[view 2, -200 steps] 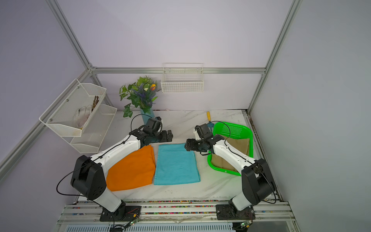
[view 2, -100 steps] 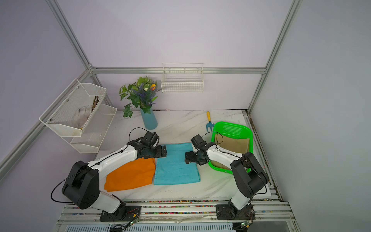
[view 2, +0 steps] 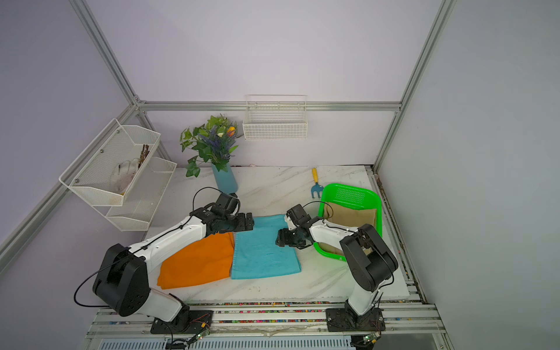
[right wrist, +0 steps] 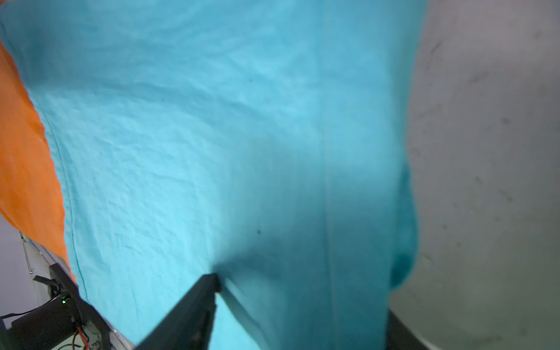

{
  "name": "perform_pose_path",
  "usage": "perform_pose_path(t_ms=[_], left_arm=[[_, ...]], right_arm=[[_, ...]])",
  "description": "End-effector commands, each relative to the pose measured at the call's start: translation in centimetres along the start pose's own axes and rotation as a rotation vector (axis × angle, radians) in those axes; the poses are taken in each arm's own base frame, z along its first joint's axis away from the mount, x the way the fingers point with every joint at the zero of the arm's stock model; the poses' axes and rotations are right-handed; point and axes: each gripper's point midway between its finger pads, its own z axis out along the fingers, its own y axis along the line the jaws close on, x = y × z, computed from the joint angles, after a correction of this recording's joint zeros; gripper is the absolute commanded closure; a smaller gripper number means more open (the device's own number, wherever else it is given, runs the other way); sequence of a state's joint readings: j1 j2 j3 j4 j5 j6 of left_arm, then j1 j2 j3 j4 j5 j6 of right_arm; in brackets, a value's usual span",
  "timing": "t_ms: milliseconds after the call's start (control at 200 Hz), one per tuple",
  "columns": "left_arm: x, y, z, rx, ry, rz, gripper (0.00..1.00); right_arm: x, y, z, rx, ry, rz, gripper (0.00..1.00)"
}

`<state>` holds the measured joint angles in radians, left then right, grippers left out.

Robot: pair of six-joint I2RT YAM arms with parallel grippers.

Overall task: Put the folded long pants in the basket
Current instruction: Pick up the long pant at the center of the board.

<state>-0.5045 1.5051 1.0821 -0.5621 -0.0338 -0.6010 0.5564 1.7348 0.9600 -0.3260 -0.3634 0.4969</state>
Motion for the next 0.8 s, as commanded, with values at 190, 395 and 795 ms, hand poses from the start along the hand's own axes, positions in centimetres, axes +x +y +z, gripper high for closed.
perform_pose_path(t_ms=[190,395,795], left_arm=[[-3.0,-0.6,-1.9,0.021,-0.119,-0.046,0.00],[-4.6,-1.8,-0.2,0.068,-0.129,-0.033,0.00],[-2.2,-3.2,6.2,0.114,0.046,-0.011,0.00]], right_arm=[[-2.7,0.2,0.3,0.037,-0.066,0.026,1.00],[-7.8,-2.4,-2.1,0.200,-0.193,0.071,1.00],[-9.4,-4.8,-2.9,0.222,-0.247,0.166,1.00]])
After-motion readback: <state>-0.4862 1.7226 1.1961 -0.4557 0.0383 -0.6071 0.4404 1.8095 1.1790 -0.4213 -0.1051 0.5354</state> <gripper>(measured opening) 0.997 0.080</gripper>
